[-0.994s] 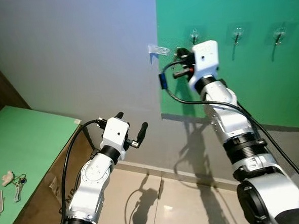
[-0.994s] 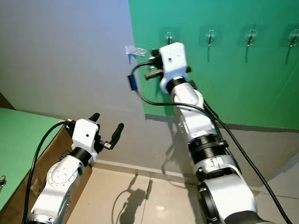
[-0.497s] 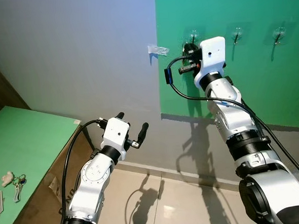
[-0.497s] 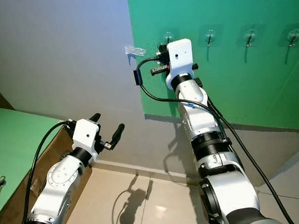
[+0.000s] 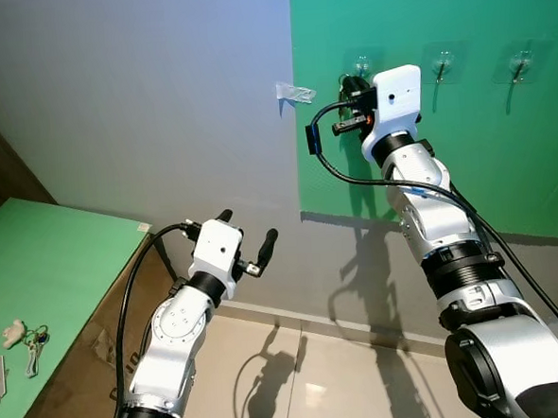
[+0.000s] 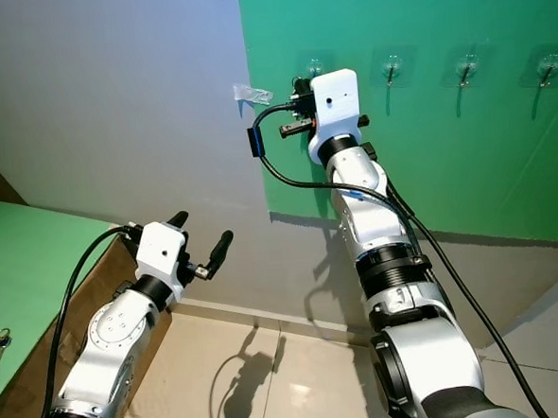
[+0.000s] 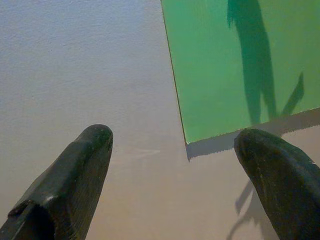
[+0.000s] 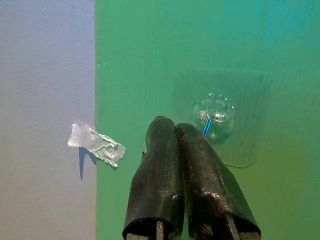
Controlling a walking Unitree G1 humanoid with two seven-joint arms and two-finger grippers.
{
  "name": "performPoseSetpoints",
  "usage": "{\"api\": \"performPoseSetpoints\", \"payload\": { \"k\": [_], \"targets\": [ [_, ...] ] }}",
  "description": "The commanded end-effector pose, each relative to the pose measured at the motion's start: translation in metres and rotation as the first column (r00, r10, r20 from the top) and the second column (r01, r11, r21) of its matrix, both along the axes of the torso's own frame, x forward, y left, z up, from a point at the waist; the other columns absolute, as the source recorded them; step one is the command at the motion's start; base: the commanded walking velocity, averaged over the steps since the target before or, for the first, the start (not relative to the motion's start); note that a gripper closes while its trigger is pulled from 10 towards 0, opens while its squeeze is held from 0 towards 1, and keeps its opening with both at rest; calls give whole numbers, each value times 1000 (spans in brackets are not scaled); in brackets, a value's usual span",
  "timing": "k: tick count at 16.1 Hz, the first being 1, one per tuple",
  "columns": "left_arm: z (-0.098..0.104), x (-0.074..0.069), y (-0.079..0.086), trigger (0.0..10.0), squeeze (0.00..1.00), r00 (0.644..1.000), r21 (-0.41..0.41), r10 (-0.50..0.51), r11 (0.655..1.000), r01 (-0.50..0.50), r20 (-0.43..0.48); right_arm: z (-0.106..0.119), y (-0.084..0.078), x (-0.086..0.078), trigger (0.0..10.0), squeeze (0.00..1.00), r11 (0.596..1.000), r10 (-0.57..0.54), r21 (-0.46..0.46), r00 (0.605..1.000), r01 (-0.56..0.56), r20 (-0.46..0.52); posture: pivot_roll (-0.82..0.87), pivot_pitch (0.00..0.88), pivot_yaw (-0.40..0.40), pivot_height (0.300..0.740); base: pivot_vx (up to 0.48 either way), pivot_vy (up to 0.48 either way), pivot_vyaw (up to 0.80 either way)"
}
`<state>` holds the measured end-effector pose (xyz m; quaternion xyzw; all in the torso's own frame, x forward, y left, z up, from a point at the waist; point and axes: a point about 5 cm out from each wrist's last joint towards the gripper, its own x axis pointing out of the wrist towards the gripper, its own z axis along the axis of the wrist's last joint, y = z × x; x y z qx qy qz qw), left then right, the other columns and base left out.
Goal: Hang keys on a hook
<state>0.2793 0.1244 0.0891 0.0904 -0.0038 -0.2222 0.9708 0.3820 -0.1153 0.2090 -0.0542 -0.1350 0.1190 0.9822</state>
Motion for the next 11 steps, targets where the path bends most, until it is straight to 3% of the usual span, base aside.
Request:
{"api": "performPoseSetpoints", "payload": {
  "k": [1,11],
  "targets": [
    [-1,-2,1,10000,0,1000,13,-4,1000,4,-13,9,2,-1,0,0,1000,18,15,1000,-18,23,-173,0,75,740,0,0,0],
    [-3,-1,-2,10000,0,1000,9,-8,1000,9,-22,2,4,-12,0,0,999,45,18,999,-45,0,-187,0,75,740,0,0,0]
  ]
}}
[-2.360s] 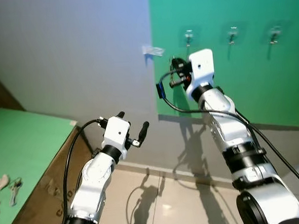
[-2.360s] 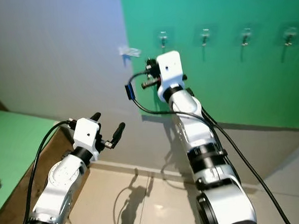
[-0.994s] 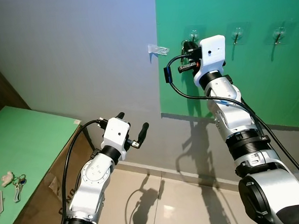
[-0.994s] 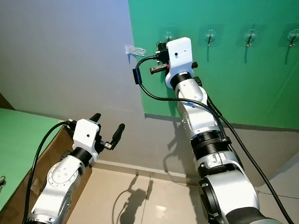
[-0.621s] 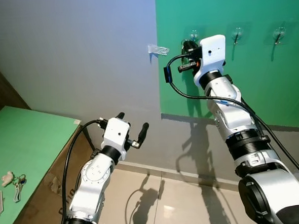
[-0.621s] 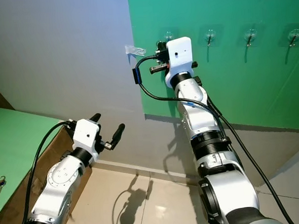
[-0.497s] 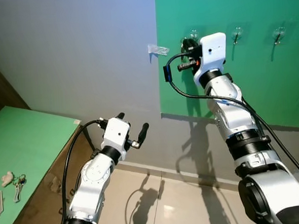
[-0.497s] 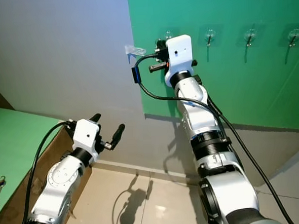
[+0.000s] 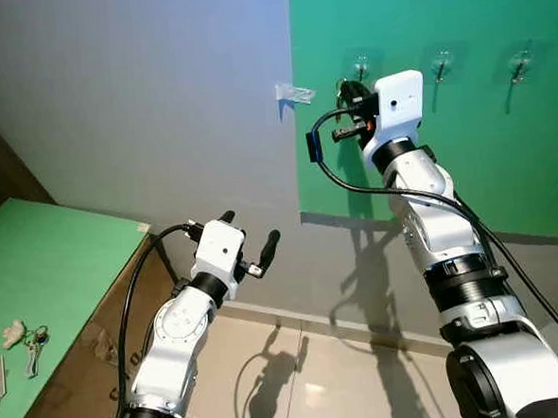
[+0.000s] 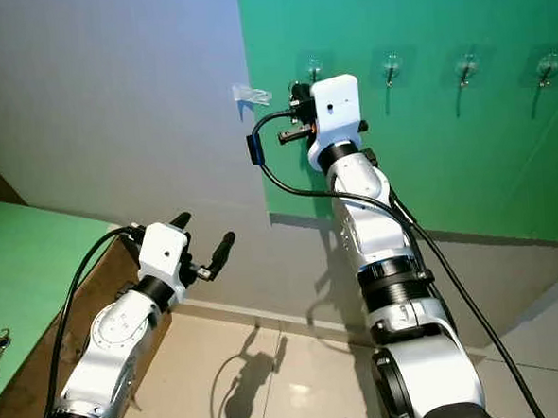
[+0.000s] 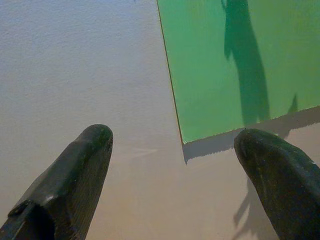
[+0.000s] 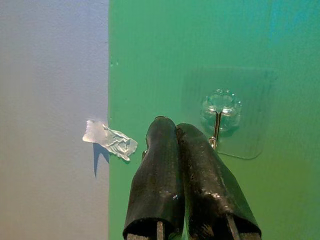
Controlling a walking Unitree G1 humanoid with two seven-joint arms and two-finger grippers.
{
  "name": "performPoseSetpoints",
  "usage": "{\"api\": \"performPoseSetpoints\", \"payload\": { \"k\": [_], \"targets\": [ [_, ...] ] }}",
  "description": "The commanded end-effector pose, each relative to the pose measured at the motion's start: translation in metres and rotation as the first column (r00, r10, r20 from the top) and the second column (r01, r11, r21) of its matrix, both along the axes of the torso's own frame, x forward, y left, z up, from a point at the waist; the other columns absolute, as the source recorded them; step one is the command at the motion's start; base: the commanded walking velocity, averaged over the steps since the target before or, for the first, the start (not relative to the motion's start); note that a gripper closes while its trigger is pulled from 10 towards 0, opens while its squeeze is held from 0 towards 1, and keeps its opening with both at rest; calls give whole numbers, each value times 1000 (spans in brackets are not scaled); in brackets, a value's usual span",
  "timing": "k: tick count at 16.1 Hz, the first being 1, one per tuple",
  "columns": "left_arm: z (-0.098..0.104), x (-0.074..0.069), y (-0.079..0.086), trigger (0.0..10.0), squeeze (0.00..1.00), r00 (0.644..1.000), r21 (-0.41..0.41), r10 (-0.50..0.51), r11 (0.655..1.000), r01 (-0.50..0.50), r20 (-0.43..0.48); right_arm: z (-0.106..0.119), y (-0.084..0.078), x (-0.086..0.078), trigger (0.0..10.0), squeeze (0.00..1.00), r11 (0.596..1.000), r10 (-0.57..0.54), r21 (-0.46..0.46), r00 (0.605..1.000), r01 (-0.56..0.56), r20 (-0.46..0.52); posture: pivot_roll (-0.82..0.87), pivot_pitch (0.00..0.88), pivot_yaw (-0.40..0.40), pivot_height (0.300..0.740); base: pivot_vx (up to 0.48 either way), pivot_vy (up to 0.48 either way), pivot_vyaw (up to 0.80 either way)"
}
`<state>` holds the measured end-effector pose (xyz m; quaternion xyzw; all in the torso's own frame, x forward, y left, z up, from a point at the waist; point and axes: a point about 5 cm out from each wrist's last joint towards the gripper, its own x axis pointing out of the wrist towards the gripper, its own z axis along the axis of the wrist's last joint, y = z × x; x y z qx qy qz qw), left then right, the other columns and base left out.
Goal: Hang keys on a hook
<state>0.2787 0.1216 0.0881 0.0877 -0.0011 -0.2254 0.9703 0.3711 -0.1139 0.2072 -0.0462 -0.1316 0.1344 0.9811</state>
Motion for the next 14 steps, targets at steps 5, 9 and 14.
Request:
{"api": "performPoseSetpoints", "payload": {
  "k": [5,9,14],
  "targets": [
    [-3,-1,1,10000,0,1000,16,-7,1000,7,-19,7,-2,-1,0,0,999,-6,35,1000,6,-3,-195,0,81,740,0,0,0],
    [-3,-1,0,10000,0,1000,15,-12,1000,13,-20,6,-10,1,0,0,997,-32,63,999,33,-29,-198,0,81,740,0,0,0],
    [-4,-2,0,10000,0,1000,17,-14,1000,14,-23,7,-15,3,0,0,993,-52,102,997,57,-48,-197,0,83,740,0,0,0]
  ]
}}
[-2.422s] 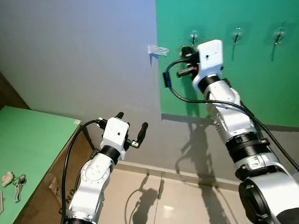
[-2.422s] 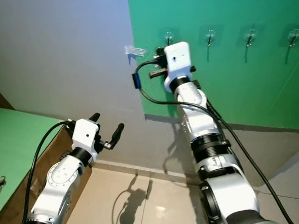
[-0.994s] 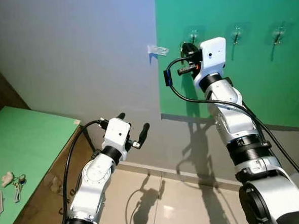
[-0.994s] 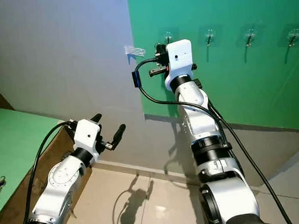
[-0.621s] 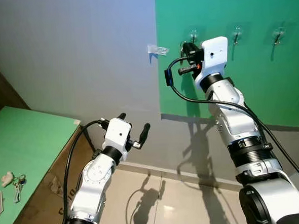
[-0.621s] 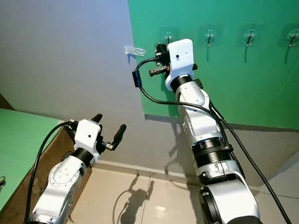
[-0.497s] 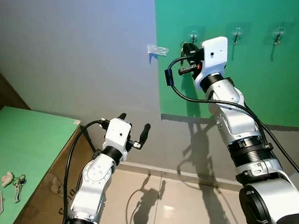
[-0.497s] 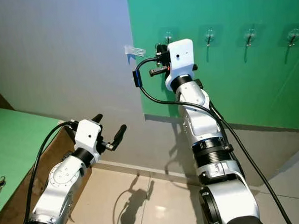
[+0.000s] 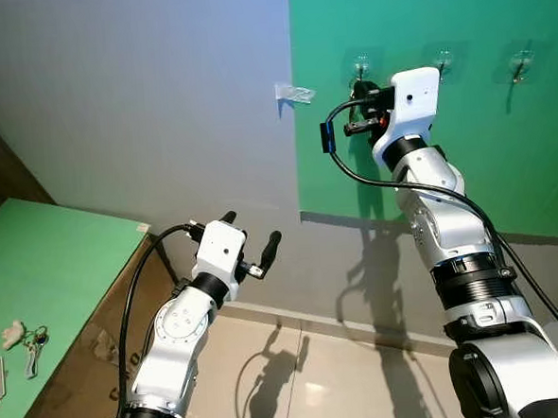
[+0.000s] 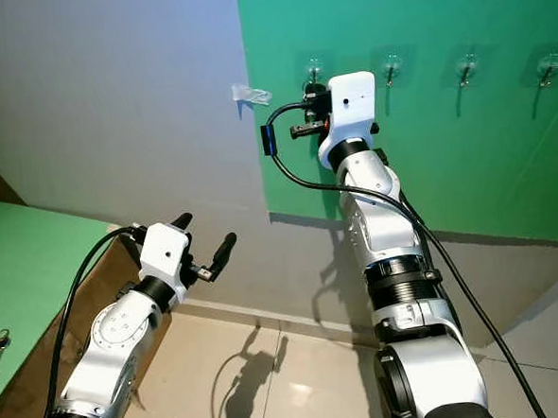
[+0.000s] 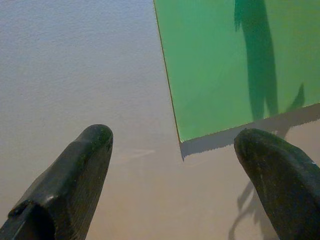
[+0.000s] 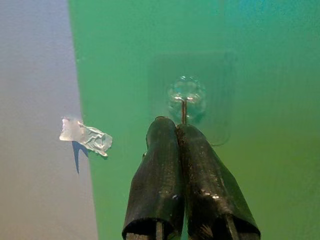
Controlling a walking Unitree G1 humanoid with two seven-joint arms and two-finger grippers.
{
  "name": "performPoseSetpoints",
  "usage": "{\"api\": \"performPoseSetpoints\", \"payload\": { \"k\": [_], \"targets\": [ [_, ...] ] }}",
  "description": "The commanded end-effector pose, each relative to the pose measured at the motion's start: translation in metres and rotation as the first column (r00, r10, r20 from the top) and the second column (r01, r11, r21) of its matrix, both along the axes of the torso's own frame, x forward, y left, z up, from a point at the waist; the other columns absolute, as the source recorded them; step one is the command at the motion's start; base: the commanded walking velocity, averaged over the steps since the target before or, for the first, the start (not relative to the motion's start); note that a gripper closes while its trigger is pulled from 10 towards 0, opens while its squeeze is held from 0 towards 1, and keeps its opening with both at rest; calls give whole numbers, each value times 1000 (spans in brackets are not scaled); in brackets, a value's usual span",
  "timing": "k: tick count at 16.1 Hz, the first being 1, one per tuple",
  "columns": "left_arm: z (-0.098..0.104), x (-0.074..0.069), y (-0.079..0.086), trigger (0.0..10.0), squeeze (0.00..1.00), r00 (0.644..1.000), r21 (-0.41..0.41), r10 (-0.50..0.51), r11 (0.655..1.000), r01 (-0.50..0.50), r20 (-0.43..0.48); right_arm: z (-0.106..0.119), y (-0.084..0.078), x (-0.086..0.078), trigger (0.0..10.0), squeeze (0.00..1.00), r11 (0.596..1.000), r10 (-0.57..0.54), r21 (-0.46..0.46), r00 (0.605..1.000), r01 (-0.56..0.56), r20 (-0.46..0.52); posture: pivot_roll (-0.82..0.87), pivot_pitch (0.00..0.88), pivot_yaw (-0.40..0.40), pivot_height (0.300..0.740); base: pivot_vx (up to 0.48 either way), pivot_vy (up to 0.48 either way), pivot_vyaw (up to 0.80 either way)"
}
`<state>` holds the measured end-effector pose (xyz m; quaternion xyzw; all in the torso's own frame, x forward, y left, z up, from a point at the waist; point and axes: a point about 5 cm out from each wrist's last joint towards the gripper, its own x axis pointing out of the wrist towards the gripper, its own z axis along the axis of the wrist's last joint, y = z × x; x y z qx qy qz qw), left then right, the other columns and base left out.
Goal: Hang keys on a hook
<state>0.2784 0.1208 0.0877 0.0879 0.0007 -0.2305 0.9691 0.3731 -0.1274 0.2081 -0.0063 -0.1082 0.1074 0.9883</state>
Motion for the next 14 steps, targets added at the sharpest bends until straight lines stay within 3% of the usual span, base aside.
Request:
{"api": "performPoseSetpoints", "payload": {
  "k": [1,7,10,12,13,14],
  "targets": [
    [-4,-2,1,10000,0,1000,17,-4,1000,5,-20,6,-2,1,0,0,999,-10,41,1000,10,0,-198,0,85,740,0,0,0],
    [-4,-2,3,10000,0,1000,23,-7,1000,7,-25,-4,-8,5,0,0,969,10,245,991,22,-130,-196,0,86,740,0,0,0],
    [-4,-1,3,10000,0,1000,25,-6,1000,6,-25,-8,-10,7,0,0,950,24,311,984,32,-176,-194,0,84,740,0,0,0],
    [-4,-1,3,10000,0,1000,26,-5,1000,6,-26,-11,-11,7,0,0,953,19,300,980,42,-197,-192,0,81,740,0,0,0],
    [-4,-1,3,10000,0,1000,26,-5,1000,5,-26,-13,-10,7,10000,1000,962,31,272,978,28,-208,-191,0,80,740,0,0,0],
    [-4,-1,3,10000,0,1000,27,-3,1000,4,-27,-13,-8,7,10000,1000,966,41,258,978,13,-203,-190,0,79,740,0,0,0]
  ]
}}
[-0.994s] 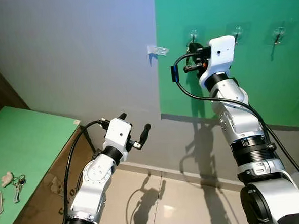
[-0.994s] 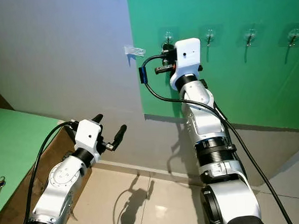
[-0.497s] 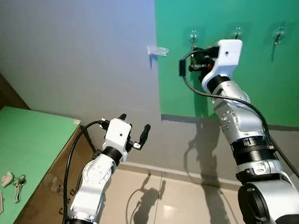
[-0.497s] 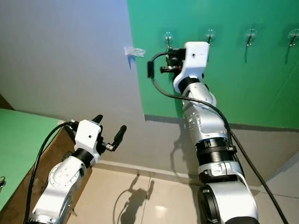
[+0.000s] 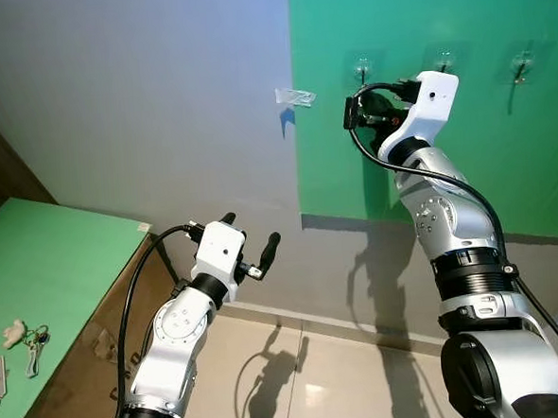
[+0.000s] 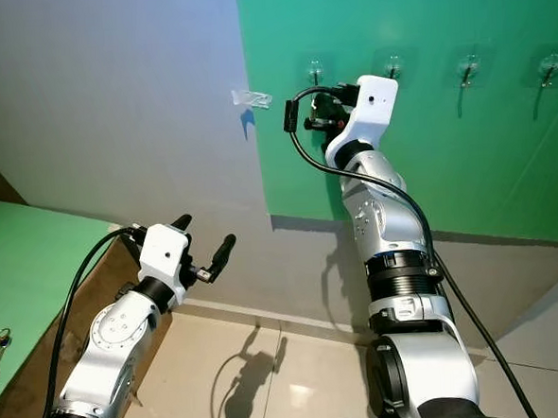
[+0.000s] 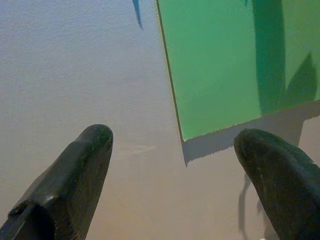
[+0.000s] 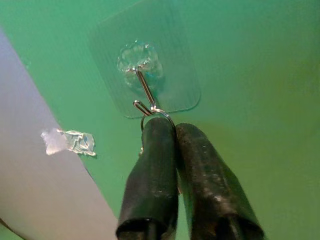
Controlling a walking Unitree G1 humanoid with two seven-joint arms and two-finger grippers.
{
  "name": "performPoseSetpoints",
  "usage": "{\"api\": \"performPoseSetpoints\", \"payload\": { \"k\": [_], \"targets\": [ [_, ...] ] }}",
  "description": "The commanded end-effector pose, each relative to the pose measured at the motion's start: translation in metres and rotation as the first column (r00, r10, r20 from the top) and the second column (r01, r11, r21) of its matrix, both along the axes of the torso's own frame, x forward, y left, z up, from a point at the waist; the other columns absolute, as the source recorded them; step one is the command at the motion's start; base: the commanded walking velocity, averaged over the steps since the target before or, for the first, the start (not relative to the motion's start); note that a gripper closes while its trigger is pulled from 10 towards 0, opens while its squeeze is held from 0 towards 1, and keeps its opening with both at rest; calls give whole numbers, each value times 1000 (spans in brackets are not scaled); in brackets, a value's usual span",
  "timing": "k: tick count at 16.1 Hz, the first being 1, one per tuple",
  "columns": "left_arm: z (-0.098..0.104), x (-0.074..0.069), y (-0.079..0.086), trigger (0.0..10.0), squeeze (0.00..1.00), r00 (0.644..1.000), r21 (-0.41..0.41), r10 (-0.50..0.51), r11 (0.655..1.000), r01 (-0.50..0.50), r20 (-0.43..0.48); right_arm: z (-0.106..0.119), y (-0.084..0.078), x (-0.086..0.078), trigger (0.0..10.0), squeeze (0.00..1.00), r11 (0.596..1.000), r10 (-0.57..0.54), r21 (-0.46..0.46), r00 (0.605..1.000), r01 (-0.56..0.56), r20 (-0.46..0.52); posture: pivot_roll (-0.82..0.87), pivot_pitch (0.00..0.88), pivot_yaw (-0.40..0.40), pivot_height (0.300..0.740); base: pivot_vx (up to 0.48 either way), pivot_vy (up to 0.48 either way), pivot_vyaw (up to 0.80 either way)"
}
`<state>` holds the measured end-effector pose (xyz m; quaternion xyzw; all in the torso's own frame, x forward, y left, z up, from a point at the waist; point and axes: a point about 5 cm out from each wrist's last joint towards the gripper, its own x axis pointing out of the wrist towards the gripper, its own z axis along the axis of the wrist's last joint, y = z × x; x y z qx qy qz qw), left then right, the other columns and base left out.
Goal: Hang keys on a hook
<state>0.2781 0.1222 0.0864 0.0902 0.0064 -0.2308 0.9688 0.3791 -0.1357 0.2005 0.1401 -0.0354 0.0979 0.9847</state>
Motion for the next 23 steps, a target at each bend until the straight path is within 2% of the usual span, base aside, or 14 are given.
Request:
{"api": "performPoseSetpoints", "payload": {
  "k": [1,4,16,18,22,23],
  "targets": [
    [-3,-1,1,10000,0,1000,19,-3,1000,4,-17,-5,1,1,10000,1000,1000,7,-26,1000,-8,-27,-190,0,79,740,0,0,0],
    [-4,-2,1,10000,0,1000,17,-1,1000,1,-18,-4,1,0,10000,1000,997,-12,-82,1000,12,5,-189,0,78,740,0,0,0],
    [-4,-3,0,10000,0,1000,14,3,1000,-2,-19,-2,-4,-1,10000,1000,992,-39,-121,999,44,36,-192,0,75,740,0,0,0],
    [-5,-3,0,10000,0,1000,15,0,1000,1,-20,-3,-10,-7,10000,1000,986,-58,-151,997,65,49,-201,0,77,740,0,0,0],
    [-4,-1,1,10000,0,1000,17,-1,1000,1,-20,-12,-16,-27,10000,1000,939,-59,-330,990,98,126,-213,0,86,740,0,0,0],
    [-4,0,2,10000,0,1000,14,-3,1000,3,-19,-22,-19,-35,10000,227,919,-65,-380,990,108,122,-224,0,90,740,0,0,0]
  ]
}}
